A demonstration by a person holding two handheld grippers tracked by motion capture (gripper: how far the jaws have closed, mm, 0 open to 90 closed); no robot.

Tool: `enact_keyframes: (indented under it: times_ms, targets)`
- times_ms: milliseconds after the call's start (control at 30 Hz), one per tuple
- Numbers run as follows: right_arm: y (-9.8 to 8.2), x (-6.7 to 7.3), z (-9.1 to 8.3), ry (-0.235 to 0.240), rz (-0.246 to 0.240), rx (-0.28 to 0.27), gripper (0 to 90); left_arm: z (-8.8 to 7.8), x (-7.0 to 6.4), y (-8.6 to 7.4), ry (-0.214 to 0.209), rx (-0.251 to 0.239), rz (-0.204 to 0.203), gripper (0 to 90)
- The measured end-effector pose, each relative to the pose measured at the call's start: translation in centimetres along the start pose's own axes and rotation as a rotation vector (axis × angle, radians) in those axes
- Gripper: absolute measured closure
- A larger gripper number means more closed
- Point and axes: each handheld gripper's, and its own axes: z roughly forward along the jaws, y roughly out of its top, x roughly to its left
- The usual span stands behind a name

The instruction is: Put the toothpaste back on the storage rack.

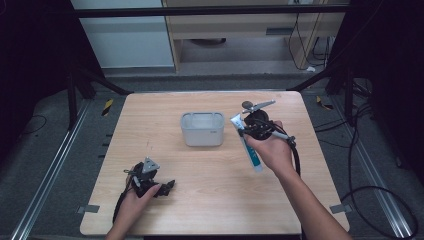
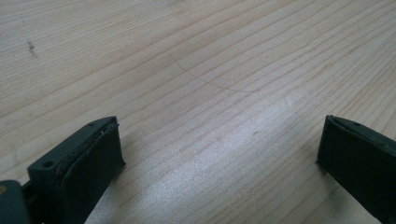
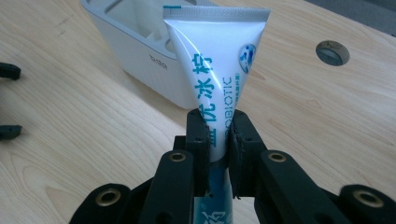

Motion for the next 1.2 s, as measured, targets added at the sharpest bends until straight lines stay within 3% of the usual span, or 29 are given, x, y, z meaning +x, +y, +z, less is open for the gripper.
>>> enact_keyframes:
  times_ms: [567, 833, 1200]
  targets:
    - [1.1, 2.7, -0.3, 0.001, 0.010, -0.145, 80.4, 0.0, 0.0, 0.0, 0.000, 0.000, 0.000, 0.0]
    - [1.3, 3.7, -0.3, 0.012, 0.003, -0.174, 80.3, 0.0, 0.0, 0.0, 0.000, 0.000, 0.000, 0.0]
    - [1.9, 5.4, 0.0, 0.009, 0.008, -0.253, 80.3, 0.0, 0.0, 0.0, 0.000, 0.000, 0.000, 0.0]
